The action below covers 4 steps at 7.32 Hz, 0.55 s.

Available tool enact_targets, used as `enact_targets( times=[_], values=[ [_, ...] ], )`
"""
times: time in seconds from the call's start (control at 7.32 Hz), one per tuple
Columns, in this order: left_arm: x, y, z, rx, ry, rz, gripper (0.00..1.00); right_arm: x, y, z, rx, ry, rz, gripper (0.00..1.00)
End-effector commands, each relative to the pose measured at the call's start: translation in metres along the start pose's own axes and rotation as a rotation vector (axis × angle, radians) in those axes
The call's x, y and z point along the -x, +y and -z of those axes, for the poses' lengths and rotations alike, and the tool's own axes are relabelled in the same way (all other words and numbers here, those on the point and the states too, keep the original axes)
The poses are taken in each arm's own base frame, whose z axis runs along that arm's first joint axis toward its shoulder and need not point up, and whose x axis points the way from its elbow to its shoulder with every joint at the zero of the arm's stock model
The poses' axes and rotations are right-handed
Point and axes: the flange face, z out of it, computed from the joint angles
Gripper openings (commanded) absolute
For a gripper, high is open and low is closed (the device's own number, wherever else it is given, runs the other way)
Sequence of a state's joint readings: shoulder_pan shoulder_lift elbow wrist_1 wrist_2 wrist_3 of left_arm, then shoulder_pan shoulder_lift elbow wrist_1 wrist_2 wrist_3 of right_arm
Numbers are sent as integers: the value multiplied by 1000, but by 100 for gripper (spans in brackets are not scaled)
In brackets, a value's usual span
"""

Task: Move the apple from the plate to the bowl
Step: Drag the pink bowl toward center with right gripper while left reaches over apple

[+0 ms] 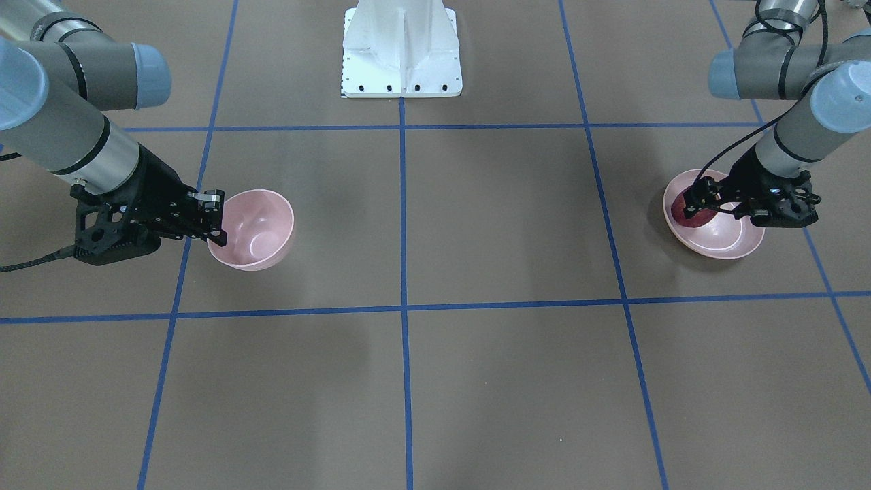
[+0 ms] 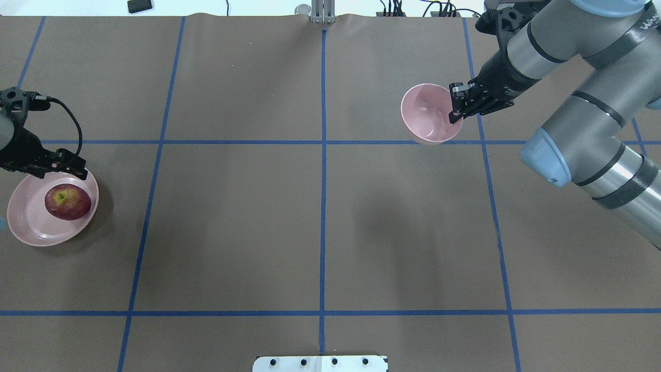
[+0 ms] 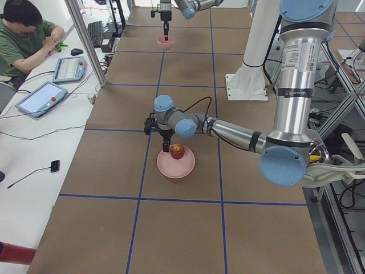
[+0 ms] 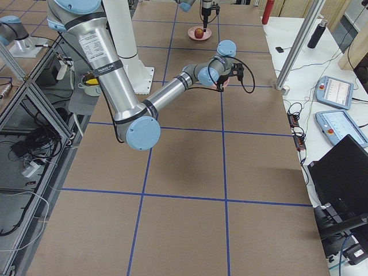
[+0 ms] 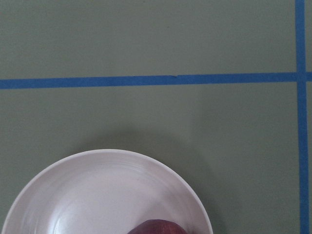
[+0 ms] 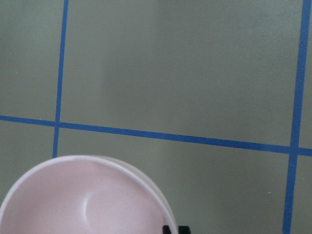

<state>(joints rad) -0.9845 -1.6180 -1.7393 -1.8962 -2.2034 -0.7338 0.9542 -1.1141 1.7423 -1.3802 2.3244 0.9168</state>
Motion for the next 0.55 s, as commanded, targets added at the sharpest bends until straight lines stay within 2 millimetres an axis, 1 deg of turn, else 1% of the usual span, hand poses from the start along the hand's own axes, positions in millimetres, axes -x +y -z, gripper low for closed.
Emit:
enact_targets(
  times=[0.0,0.14,0.27,0.41],
  values=[
    [-1,7,-11,9,-19,-9,98,14,7,-13,3,7,-13,0],
    [-1,9,-14,14,-22,-11,98,24,9,-17,-4,9,-19,0],
    [-2,12,-19,24,-25,-16,98,31,13,-24,-4,14,-23,0],
    [-7,15,-25,36,-25,-26,98,32,15,-27,-5,19,-20,0]
  ],
)
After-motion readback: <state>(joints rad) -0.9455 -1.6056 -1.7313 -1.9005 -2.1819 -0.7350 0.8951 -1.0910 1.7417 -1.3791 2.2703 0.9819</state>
